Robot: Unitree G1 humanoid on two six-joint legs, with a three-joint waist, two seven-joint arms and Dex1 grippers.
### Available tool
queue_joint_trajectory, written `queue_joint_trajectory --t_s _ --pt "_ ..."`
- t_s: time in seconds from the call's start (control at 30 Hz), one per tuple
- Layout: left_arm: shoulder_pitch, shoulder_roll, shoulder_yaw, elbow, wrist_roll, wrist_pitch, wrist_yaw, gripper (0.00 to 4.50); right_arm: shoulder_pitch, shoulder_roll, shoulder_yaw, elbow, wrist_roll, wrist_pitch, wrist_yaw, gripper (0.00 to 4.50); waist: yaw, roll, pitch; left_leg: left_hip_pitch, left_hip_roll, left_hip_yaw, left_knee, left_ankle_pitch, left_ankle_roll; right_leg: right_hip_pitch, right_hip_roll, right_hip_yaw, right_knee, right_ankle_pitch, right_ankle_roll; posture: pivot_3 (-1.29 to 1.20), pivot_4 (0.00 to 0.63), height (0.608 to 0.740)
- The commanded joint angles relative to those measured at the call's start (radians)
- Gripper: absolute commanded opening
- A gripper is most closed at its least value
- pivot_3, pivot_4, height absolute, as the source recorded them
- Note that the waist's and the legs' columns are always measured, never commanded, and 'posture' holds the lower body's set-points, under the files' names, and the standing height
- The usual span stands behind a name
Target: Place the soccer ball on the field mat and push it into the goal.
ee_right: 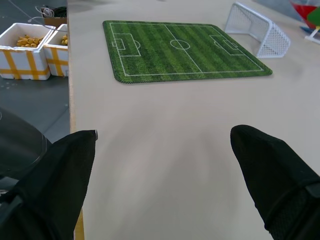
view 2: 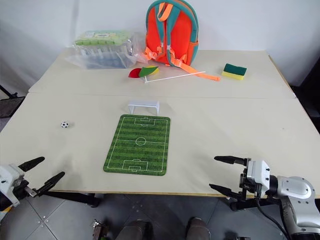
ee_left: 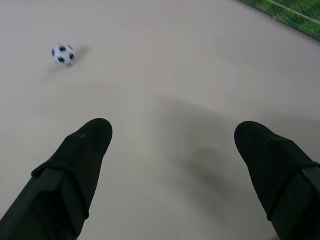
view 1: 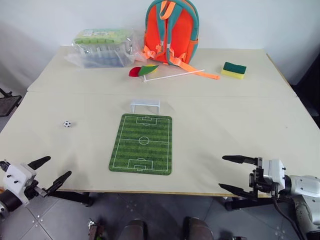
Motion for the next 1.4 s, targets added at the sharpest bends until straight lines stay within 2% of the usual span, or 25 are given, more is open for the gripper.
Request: queue_joint_trajectory --t_s 0.03,0.13,0.2,0.33,0.47,0.53,0.7,0.83,0.97,1.13,1.27,1.4 --pt "0.022 -0.032 0.059 -0.047 -0.052 0.04 0.056 4.48 -0.02 0.036 -0.001 -0.015 0.034 -0.021 -0.001 4.5 0.0 0.0 0.0 0.0 0.0 0.0 0.0 0.0 0.0 0.0 0.0 0.0 0.0 0.0 0.0 0.0 0.15 0.74" --pt "0.05 -0.074 0.104 -0.064 -0.12 0.098 0.081 4.48 -0.037 0.08 0.008 -0.034 0.059 -0.017 -0.007 4.5 0.0 0.0 0.0 0.0 0.001 0.0 0.0 0.0 0.0 0.0 0.001 0.0 0.0 0.0 0.0 0.0 0.15 0.74" --pt "0.099 -0.152 0.168 -0.08 -0.213 0.142 0.115 4.48 -0.072 0.138 0.016 -0.068 0.095 0.012 -0.058 4.5 -0.006 0.0 0.0 0.0 0.001 0.0 0.0 0.0 -0.001 0.0 0.001 0.0 0.0 0.0 0.0 0.0 0.15 0.74" --pt "0.139 -0.284 0.268 -0.054 -0.273 0.126 0.215 4.48 -0.142 0.212 0.039 -0.13 0.127 0.074 -0.15 4.5 -0.005 0.0 0.0 0.003 0.002 0.005 0.0 -0.002 0.0 -0.001 0.002 0.006 0.001 0.0 0.0 0.0 0.15 0.74" --pt "0.136 -0.363 0.305 -0.052 -0.293 0.102 0.293 4.48 -0.187 0.225 0.059 -0.158 0.159 0.145 -0.168 4.5 0.018 -0.001 0.0 0.003 0.002 0.006 0.003 -0.004 0.001 -0.001 0.002 0.008 0.002 0.0 0.0 0.0 0.15 0.74" --pt "0.122 -0.391 0.276 -0.096 -0.307 0.112 0.303 4.48 -0.218 0.222 0.071 -0.146 0.156 0.169 -0.163 4.5 0.026 -0.002 -0.001 0.002 0.003 0.006 0.008 -0.008 0.002 -0.001 0.003 0.008 0.002 0.0 0.0 0.0 0.15 0.74" --pt "0.022 -0.333 0.189 -0.195 -0.255 0.174 0.381 4.48 -0.269 0.227 0.076 -0.105 0.124 0.165 -0.172 4.5 0.035 -0.003 -0.002 -0.003 0.003 0.007 0.013 -0.009 0.003 -0.005 0.003 0.01 0.005 0.0 0.0 0.0 0.15 0.74" --pt "-0.154 -0.203 0.092 -0.198 -0.191 0.342 0.512 4.48 -0.282 0.234 0.074 -0.05 0.091 0.126 -0.159 4.5 0.027 -0.005 -0.003 -0.003 0.004 0.011 0.012 -0.009 0.003 -0.008 0.005 0.014 0.007 0.001 0.0 0.0 0.15 0.74" --pt "-0.382 -0.097 -0.051 -0.041 -0.062 0.409 0.552 4.48 -0.278 0.245 0.077 -0.008 0.074 0.097 -0.144 4.5 0.021 -0.005 -0.003 -0.002 0.004 0.015 0.012 -0.009 0.003 -0.011 0.006 0.018 0.008 0.001 0.0 0.0 0.15 0.74" --pt "-0.642 -0.045 -0.132 0.238 0.012 0.395 0.543 4.48 -0.255 0.254 0.077 -0.005 0.069 0.088 -0.142 4.5 0.004 -0.006 -0.003 -0.002 0.006 0.018 0.01 -0.009 0.002 -0.013 0.009 0.02 0.007 0.001 0.0 0.0 0.15 0.74" --pt "-0.754 -0.044 -0.197 0.385 0.081 0.35 0.545 4.48 -0.229 0.261 0.079 -0.02 0.066 0.091 -0.155 4.5 -0.004 -0.006 -0.003 -0.002 0.007 0.019 0.01 -0.009 0.002 -0.013 0.01 0.021 0.006 0.001 0.0 0.0 0.15 0.74" --pt "-0.802 -0.056 -0.225 0.454 0.096 0.325 0.522 4.48 -0.204 0.27 0.077 -0.039 0.062 0.086 -0.178 4.5 -0.004 -0.006 -0.003 -0.001 0.007 0.02 0.01 -0.009 0.002 -0.014 0.01 0.022 0.007 0.001 0.0 0.0 0.15 0.74"
